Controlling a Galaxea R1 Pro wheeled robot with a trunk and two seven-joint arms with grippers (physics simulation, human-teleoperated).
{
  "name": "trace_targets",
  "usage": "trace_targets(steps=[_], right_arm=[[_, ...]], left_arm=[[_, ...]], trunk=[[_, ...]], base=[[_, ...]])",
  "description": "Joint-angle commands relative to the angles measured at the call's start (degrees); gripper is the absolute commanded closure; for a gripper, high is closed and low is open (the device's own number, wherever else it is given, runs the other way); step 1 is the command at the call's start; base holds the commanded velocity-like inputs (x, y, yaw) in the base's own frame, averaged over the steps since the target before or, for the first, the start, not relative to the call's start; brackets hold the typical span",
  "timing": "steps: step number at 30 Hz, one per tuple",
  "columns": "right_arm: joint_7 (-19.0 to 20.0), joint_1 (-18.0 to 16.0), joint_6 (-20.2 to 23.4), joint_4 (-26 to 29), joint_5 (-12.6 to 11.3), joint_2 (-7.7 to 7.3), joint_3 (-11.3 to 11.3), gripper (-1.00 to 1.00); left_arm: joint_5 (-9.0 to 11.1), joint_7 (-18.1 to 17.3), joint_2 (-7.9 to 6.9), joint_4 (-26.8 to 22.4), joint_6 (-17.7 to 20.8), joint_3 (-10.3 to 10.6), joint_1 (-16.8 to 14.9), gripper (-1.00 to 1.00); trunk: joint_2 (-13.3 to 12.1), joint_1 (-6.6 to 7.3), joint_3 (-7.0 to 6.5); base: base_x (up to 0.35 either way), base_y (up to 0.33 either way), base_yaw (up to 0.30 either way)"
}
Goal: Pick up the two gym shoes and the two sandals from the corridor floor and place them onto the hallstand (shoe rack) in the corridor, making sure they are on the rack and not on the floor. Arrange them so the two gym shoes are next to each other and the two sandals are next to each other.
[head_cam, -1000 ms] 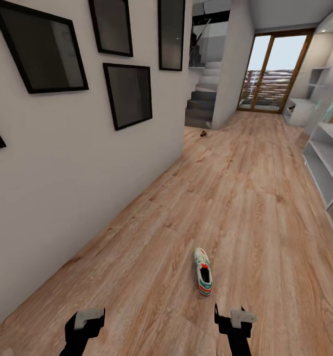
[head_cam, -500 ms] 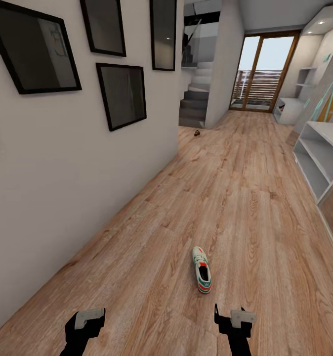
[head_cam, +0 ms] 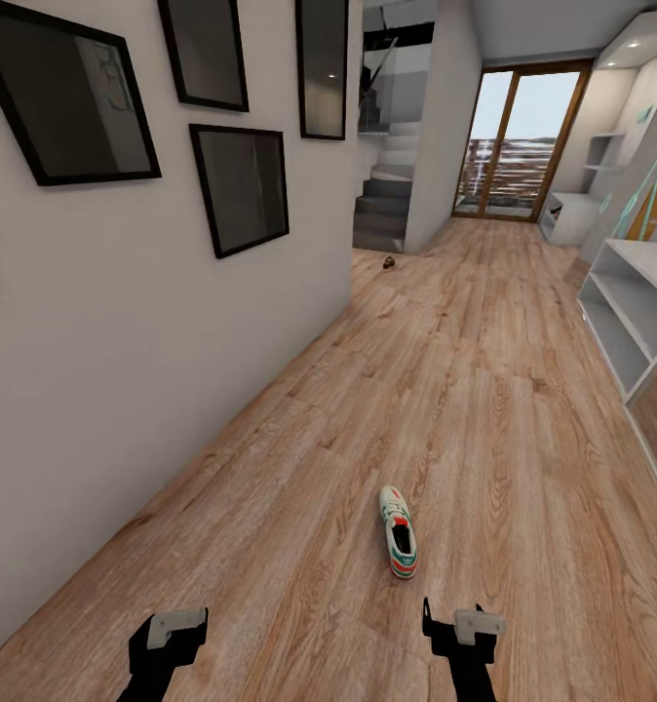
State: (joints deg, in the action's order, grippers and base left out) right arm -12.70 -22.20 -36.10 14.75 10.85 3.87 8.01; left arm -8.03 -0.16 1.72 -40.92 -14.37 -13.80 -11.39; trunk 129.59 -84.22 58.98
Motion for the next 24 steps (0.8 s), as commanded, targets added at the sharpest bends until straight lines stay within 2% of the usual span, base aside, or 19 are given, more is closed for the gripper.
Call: trace_targets(steps=[1, 4, 5, 7, 14, 19, 24], right_arm=[[-0.29, -0.03, -0.05, 0.13, 0.62, -0.05, 0.31, -1.0], [-0.26, -0.03, 0.2, 1.91, 0.66, -0.4, 0.37, -1.0], [-0.17, -0.03, 3.75, 8.17, 0.69, -0.85, 0.41, -1.0], [0.01, -0.01, 12.71, 14.85, 0.64, -0.99, 0.41, -1.0], [0.16, -0.33, 25.45, 22.97, 0.56, -1.01, 0.26, -1.0], [0.2, -2.04, 31.02, 26.98, 0.51, -0.97, 0.15, -1.0], [0.3, -5.23, 33.93, 28.95, 0.49, -0.8, 0.1, -1.0]], left_arm=[[-0.62, 0.0, 0.06, 0.02, -0.2, -0.3, -0.04, -1.0], [-0.65, 0.04, 0.01, 0.02, -0.16, -0.36, -0.04, -1.0], [-0.65, 0.17, -0.04, 0.03, 0.05, -0.42, -0.04, -1.0], [-0.66, 0.27, -0.05, 0.04, 0.09, -0.44, -0.04, -1.0], [-0.67, 0.32, -0.12, 0.05, 0.01, -0.44, -0.04, -1.0], [-0.67, 0.27, -0.05, 0.05, -0.05, -0.37, -0.04, -1.0], [-0.67, 0.16, 0.01, 0.05, -0.07, -0.3, -0.04, -1.0]], trunk=[[0.02, 0.01, 0.04], [0.02, 0.01, 0.04], [0.02, 0.01, 0.04], [0.02, 0.01, 0.04], [0.02, 0.01, 0.04], [0.02, 0.01, 0.04], [0.02, 0.01, 0.04]], base=[[0.0, 0.0, 0.0], [0.0, 0.0, 0.0], [0.0, 0.0, 0.0], [0.0, 0.0, 0.0], [0.0, 0.0, 0.0], [0.0, 0.0, 0.0], [0.0, 0.0, 0.0]])
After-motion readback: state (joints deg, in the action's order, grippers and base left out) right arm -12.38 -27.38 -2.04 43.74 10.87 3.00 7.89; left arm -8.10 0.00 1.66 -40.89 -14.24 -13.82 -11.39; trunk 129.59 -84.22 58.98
